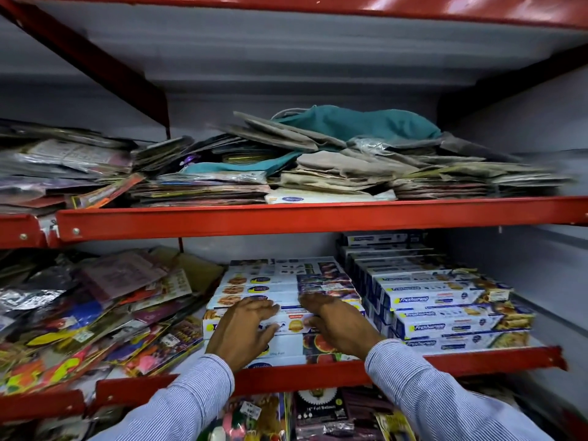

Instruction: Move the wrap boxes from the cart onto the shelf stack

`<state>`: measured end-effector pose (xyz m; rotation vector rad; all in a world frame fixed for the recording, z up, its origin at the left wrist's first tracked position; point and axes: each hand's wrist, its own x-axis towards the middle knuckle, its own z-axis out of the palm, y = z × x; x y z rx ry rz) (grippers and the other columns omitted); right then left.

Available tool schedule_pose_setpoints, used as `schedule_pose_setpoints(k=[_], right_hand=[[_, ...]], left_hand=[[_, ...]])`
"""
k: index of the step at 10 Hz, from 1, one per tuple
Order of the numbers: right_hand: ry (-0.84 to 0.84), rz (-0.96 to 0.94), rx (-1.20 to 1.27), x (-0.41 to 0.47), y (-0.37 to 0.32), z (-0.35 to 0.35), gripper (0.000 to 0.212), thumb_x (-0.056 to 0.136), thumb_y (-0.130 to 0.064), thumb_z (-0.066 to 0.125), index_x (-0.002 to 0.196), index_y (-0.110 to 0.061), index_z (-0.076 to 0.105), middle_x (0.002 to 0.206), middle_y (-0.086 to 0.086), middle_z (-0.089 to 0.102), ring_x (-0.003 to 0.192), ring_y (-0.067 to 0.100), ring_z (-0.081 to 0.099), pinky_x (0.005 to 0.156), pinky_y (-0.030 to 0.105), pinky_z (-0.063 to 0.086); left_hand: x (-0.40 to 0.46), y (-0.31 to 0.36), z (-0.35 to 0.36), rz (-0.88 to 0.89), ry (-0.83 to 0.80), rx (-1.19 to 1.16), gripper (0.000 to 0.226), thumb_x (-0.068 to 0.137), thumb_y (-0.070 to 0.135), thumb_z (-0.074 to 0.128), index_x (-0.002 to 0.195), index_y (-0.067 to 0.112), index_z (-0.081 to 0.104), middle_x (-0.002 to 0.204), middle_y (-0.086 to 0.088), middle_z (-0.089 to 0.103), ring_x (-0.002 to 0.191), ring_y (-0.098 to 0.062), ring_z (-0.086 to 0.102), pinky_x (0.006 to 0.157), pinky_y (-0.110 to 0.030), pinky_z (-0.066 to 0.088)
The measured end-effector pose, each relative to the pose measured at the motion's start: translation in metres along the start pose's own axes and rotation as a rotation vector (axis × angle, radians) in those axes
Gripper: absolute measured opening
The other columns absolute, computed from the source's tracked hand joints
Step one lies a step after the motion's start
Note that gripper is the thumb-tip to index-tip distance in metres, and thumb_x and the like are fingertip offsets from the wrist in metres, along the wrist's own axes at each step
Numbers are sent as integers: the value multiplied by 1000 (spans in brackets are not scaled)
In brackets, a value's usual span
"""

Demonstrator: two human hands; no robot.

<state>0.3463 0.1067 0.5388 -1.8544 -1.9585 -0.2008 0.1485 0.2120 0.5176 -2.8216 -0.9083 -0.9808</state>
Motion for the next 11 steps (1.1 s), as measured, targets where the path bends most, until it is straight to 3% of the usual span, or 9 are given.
schedule_pose_setpoints(k=[1,4,6,8,9,10,11], right_hand=[[-16,-16,-2,1,5,1,48,95,-20,55,142,-20,43,151,1,44,137,20,43,111,37,40],[-43,-61,-34,1,12,1,50,96,-22,54,144,-23,38,153,2,41,137,21,42,111,38,39],[56,-56,-232,-15,14,23,53,101,-35,20,152,-22,15,161,1,22,149,15,15,123,43,15],[93,-1,-270,-17,11,32,65,91,-43,8,151,-22,19,159,2,28,148,18,19,122,46,14],[162,41,-314,-20,9,39,56,99,-39,13,152,-22,15,161,-1,19,150,17,7,120,47,3],[223,91,-349,-23,7,46,60,100,-46,17,153,-22,6,163,-5,0,150,18,-5,120,54,1],[293,133,-311,-24,-5,44,66,99,-51,24,153,-22,0,164,-1,-3,150,21,-7,119,59,4]], left_hand=[[1,-2,4,5,2,15,42,91,45,61,129,27,62,136,8,61,125,-13,51,108,-33,41],[1,-5,11,11,-3,53,44,92,49,57,131,30,59,137,7,60,127,-15,48,107,-42,41],[-18,-7,15,7,33,225,56,99,48,24,148,23,34,154,0,39,145,-24,28,116,-52,21],[-19,-8,21,-3,-6,356,61,101,45,6,144,18,40,148,-6,48,141,-27,35,114,-54,21],[-22,-6,23,-43,-25,400,58,101,43,16,148,14,32,154,-10,39,146,-32,25,113,-63,12],[-25,-5,26,-56,19,450,60,100,41,22,151,11,23,160,-15,22,148,-39,8,110,-74,10],[-28,6,22,-62,57,445,64,100,45,24,152,8,18,162,-18,10,148,-41,0,109,-75,10]])
